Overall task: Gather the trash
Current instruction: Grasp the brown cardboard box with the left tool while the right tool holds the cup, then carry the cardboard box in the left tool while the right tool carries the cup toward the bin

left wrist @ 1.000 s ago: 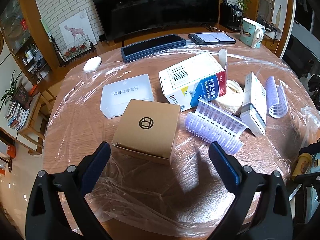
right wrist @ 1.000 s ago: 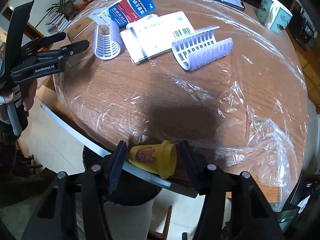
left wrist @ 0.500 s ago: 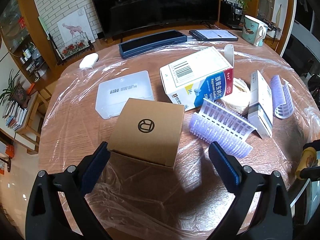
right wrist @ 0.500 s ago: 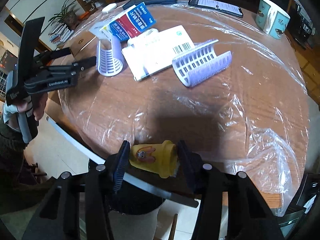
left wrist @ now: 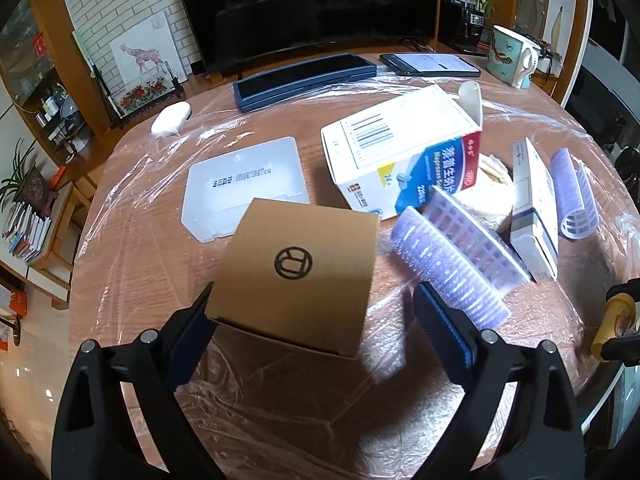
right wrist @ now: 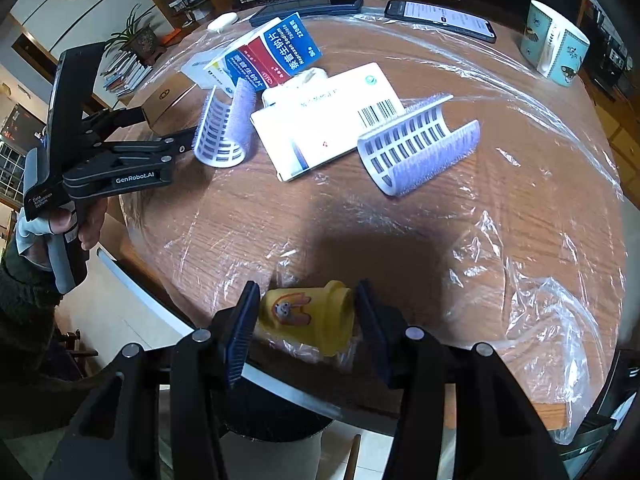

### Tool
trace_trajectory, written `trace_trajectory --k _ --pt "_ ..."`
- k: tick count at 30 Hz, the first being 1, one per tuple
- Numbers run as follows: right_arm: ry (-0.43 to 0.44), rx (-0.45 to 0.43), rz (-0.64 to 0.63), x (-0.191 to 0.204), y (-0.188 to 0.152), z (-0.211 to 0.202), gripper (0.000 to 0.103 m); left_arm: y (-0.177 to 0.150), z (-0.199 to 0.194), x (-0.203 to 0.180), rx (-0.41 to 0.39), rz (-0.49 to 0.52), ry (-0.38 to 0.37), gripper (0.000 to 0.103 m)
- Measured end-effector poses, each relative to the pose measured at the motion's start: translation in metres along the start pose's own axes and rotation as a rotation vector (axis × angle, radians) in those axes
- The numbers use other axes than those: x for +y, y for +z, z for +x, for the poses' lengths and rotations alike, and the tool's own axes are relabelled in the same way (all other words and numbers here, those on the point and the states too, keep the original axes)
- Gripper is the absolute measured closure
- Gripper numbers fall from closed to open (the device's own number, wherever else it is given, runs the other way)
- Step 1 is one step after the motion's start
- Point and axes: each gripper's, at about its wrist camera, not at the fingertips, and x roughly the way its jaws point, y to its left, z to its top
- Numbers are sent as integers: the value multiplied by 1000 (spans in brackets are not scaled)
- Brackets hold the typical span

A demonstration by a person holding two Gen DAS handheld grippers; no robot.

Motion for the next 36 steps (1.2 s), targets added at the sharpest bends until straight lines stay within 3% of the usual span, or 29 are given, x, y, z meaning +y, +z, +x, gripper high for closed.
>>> trace_trajectory --k 11,18,36 --pt "9 -10 16 -1 9 10 54 7 10 3 8 -11 -12 13" --pt "14 -24 22 -3 10 10 54 10 10 7 11 -47 -66 44" --pt "79 -119 101 -14 -12 -6 54 -9 -31 4 -41 -57 -95 44"
